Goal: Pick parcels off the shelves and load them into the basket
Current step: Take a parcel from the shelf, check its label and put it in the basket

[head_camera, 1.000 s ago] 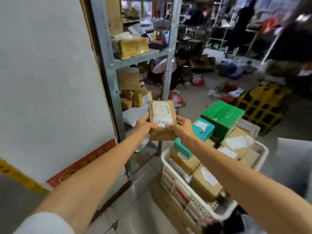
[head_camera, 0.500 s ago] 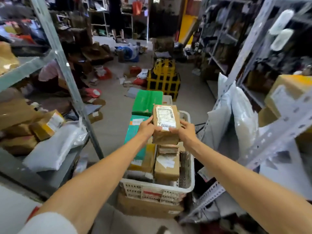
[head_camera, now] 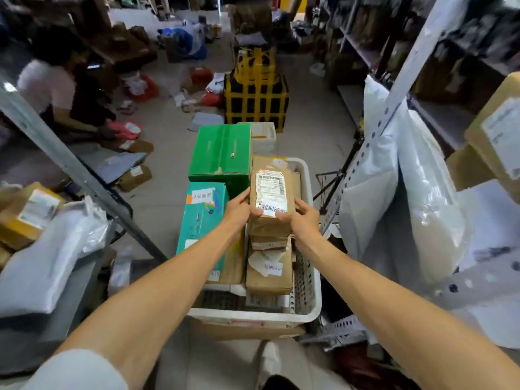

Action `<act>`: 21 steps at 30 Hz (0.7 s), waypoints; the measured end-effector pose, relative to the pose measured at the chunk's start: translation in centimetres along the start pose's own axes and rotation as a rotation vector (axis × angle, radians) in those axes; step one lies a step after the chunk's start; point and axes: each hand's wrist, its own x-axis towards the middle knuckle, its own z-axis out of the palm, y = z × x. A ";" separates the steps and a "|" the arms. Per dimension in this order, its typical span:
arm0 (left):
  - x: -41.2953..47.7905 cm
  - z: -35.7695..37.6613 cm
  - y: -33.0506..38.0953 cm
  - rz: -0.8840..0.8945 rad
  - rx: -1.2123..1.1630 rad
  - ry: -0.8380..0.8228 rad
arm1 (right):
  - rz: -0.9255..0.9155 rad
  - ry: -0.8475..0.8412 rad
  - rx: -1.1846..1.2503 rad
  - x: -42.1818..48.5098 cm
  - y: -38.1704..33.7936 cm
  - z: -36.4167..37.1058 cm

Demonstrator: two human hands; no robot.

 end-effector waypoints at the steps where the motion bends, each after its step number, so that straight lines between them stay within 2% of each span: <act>1: 0.9 0.1 -0.6 -0.017 -0.015 0.012 | 0.015 0.004 0.003 0.9 0.4 0.0; 8: 2.7 1.4 -2.3 -0.103 -0.207 -0.002 | 0.049 -0.014 -0.022 4.0 2.9 -0.6; 13: 3.7 0.8 -3.4 -0.105 -0.192 -0.015 | 0.010 -0.116 -0.115 4.6 3.5 -0.7; 21: 3.0 0.1 -4.5 -0.062 -0.123 -0.037 | -0.010 -0.110 -0.182 4.3 4.6 -0.6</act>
